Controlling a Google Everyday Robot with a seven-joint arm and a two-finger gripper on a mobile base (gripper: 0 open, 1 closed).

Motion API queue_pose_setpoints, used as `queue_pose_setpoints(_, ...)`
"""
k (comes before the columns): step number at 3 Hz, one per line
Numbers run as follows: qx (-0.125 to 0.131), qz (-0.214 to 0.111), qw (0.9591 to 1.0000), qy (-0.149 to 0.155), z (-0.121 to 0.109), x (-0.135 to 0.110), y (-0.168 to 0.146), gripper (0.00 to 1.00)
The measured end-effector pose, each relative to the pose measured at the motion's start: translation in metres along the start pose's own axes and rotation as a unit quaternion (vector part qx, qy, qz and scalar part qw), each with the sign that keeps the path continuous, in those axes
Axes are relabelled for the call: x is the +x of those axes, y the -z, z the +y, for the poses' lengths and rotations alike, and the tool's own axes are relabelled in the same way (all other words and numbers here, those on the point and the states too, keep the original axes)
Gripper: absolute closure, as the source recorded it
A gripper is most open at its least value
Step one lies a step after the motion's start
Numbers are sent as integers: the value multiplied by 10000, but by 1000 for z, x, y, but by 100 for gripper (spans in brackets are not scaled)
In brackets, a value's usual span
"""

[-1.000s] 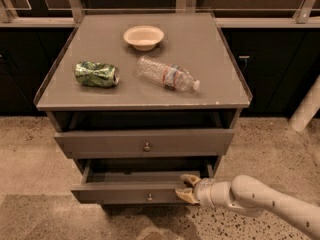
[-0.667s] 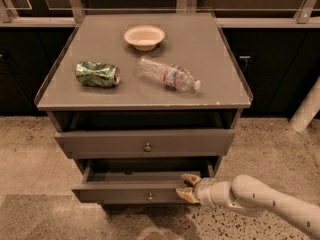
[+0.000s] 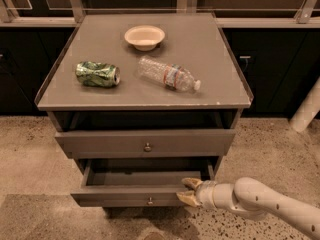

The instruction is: Open middle drawer

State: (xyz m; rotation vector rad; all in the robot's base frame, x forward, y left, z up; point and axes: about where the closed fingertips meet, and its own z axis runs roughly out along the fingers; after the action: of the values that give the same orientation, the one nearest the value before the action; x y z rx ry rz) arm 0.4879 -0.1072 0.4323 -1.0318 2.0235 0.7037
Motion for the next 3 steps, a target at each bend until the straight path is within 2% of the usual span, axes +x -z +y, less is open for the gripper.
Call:
queue_pose_setpoints(1,-115,6,9998,-165,17,13,4,92)
queue_pose_setpoints(3,-178,7,9998,-129,18,6,6,49)
